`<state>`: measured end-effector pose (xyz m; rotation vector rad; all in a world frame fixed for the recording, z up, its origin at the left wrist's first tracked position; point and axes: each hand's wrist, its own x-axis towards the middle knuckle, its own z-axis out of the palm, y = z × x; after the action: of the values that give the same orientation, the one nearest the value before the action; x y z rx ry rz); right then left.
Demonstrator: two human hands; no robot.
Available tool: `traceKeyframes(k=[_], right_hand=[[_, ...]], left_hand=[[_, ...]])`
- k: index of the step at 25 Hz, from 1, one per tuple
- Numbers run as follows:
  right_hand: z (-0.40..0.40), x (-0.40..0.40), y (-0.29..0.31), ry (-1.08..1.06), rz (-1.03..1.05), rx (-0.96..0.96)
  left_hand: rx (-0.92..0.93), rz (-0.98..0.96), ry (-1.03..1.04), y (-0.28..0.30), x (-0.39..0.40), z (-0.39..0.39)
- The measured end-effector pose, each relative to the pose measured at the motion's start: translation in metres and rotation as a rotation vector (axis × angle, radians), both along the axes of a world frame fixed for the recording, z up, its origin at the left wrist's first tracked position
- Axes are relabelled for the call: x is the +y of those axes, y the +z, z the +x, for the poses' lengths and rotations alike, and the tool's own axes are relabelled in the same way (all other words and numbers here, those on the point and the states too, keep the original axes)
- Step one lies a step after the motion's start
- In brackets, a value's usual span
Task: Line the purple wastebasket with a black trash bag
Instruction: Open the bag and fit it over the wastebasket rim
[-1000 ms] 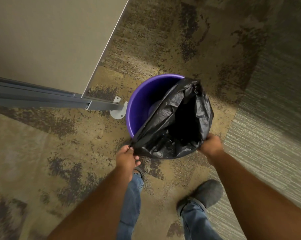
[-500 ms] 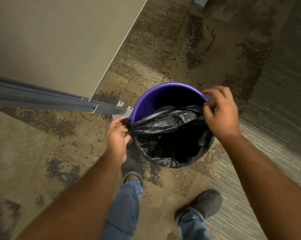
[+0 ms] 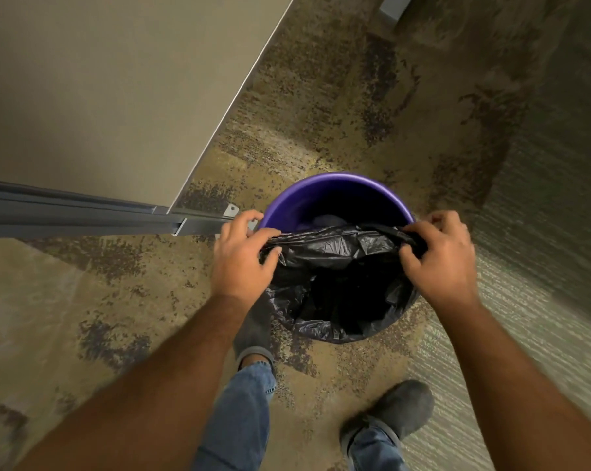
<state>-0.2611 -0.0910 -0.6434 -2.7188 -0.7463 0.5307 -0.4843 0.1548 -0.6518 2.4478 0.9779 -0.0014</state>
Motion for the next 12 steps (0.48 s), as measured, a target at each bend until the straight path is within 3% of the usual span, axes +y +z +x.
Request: traceKeyframes(k=[6,9,12], right_hand=[[0.006,0.030,-0.017,-0.356,0.359,0.136],[0.019,0.052,-0.018,-0.581,0.572,0.237],[0.038,0.065,-0.037,-0.637,0.613,0.330]], left_hand=[[-0.110,-0.027,0.077,-0.018,0.020,0.038],[-0.244,-0.241,0.322,-0.016,0.020,0.065],[-0.261,-0.399,0.549,-0.021,0.024,0.084]])
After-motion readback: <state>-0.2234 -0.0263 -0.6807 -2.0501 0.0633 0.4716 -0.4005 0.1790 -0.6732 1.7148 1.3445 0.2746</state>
